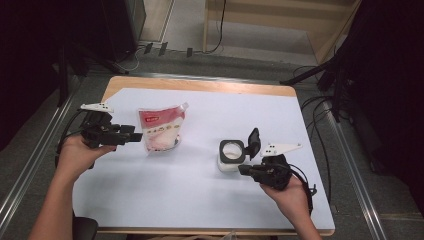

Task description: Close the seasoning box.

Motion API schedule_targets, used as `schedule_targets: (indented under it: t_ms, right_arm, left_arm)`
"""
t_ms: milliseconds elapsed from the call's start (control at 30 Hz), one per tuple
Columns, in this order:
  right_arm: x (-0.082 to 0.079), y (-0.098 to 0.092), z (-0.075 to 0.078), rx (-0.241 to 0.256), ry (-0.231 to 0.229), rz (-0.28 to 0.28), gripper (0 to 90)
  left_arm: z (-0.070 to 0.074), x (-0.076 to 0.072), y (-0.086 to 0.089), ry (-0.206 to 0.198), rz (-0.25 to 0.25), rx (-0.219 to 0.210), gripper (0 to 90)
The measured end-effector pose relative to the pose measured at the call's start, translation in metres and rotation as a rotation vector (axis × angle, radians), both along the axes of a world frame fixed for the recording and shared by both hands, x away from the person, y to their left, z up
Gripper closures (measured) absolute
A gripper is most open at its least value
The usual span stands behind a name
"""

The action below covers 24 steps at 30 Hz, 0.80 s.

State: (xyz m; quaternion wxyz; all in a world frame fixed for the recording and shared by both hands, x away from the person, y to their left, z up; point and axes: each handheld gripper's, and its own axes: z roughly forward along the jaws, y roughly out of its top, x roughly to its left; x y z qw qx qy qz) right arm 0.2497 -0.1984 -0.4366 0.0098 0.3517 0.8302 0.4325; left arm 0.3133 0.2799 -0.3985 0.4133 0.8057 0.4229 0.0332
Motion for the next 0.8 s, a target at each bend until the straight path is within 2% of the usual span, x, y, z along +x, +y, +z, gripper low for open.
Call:
schedule_targets:
  t_ms: [167,300,400,500,600,700,800]
  right_arm:
    - [0.001,-0.015,-0.001,-0.007,0.01,-0.02,90.0]
    - [0.001,-0.029,-0.002,0.008,0.021,-0.055,90.0]
    - [0.002,-0.034,-0.005,-0.013,0.026,-0.079,90.0]
    - [0.006,-0.038,-0.008,-0.017,0.04,-0.105,90.0]
    - [0.011,-0.043,-0.009,-0.036,0.031,-0.13,90.0]
    - [0.015,-0.045,-0.006,-0.021,0.017,-0.155,90.0]
    - [0.021,-0.045,-0.008,-0.023,0.026,-0.169,90.0]
  left_arm:
    - [-0.001,0.0,0.004,-0.001,0.013,-0.001,45.3]
    - [-0.002,-0.001,0.007,-0.004,0.034,-0.003,45.1]
    - [-0.005,0.0,0.011,0.002,0.055,0.006,45.1]
    - [-0.007,0.0,0.015,-0.001,0.068,-0.007,45.2]
    - [-0.009,0.001,0.017,-0.002,0.086,-0.008,45.1]
    - [-0.01,0.002,0.017,-0.001,0.089,-0.009,44.8]
    - [-0.012,0.002,0.017,-0.01,0.083,-0.007,43.7]
